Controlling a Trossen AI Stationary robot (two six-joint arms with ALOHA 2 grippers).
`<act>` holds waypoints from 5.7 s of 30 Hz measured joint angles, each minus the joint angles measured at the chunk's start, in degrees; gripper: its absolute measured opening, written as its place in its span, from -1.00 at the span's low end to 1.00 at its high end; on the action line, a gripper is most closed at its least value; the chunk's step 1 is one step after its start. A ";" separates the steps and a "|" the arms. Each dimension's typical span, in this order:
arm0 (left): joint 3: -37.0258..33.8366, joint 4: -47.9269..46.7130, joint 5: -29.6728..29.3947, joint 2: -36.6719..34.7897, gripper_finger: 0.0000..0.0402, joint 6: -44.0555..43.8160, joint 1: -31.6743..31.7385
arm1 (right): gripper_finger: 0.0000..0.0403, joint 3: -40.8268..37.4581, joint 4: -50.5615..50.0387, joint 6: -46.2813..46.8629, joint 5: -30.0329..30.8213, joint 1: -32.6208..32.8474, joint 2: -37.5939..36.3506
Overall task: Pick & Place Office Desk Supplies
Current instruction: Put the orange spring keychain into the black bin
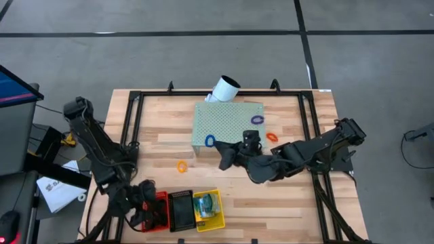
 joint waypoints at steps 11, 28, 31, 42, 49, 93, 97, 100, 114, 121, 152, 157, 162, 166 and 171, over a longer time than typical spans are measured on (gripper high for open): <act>0.00 4.31 -11.83 -14.31 0.38 9.33 4.12 | -0.74 0.00 -45.79 35.28 -6.07 3.06 -1.34; 0.07 41.90 -12.06 -18.66 0.38 41.78 23.46 | -0.21 -1.29 -64.30 31.61 -12.30 -6.64 -10.88; 0.07 41.96 -11.14 -18.56 0.38 41.68 24.13 | 0.00 -1.25 -64.35 21.96 -16.60 -12.08 -12.59; 0.07 42.31 -10.09 -17.35 0.38 39.96 24.02 | 0.26 -1.30 -64.30 -35.65 -45.13 -26.42 -12.13; 0.07 42.40 -10.11 -17.33 0.38 36.78 24.02 | 0.18 -1.37 -64.29 -56.42 -44.45 -25.54 -14.63; 0.04 54.80 -10.17 -12.47 0.38 35.48 24.02 | -0.04 -63.62 -23.92 27.65 -65.55 -64.36 -40.90; 0.02 54.94 -10.18 -12.20 0.38 36.43 24.15 | -0.04 -65.35 -23.50 33.40 -59.49 -59.41 -40.10; 0.02 54.90 -10.16 -12.16 0.38 36.42 24.68 | -0.04 -65.33 -22.69 36.47 -54.92 -56.99 -37.97; 0.02 54.95 -10.18 -12.15 0.38 34.78 25.42 | -0.04 -65.33 -13.85 36.45 -55.46 -52.84 -21.86; 0.02 54.93 -10.18 -12.15 0.38 33.66 25.40 | -0.04 -65.21 -13.72 34.73 -56.30 -51.43 -18.38; 0.02 55.36 -10.19 -12.17 0.38 31.72 25.40 | -0.91 -65.31 -15.64 29.04 -49.56 -50.48 -16.96; 0.02 55.36 -10.20 -12.17 0.38 31.72 25.40 | -0.95 -65.37 -16.64 33.30 -47.39 -48.45 -18.74; 0.02 55.36 -10.18 -12.17 0.38 31.72 25.40 | -0.96 -65.37 -22.01 38.26 -43.88 -46.05 -22.68; 0.02 55.36 -10.19 -12.17 0.38 31.90 25.40 | -0.96 -65.37 -22.97 41.08 -40.63 -43.81 -27.87; 0.02 55.15 -10.18 -12.17 0.38 32.04 25.40 | -0.96 -65.35 -22.95 45.78 -35.24 -39.24 -36.22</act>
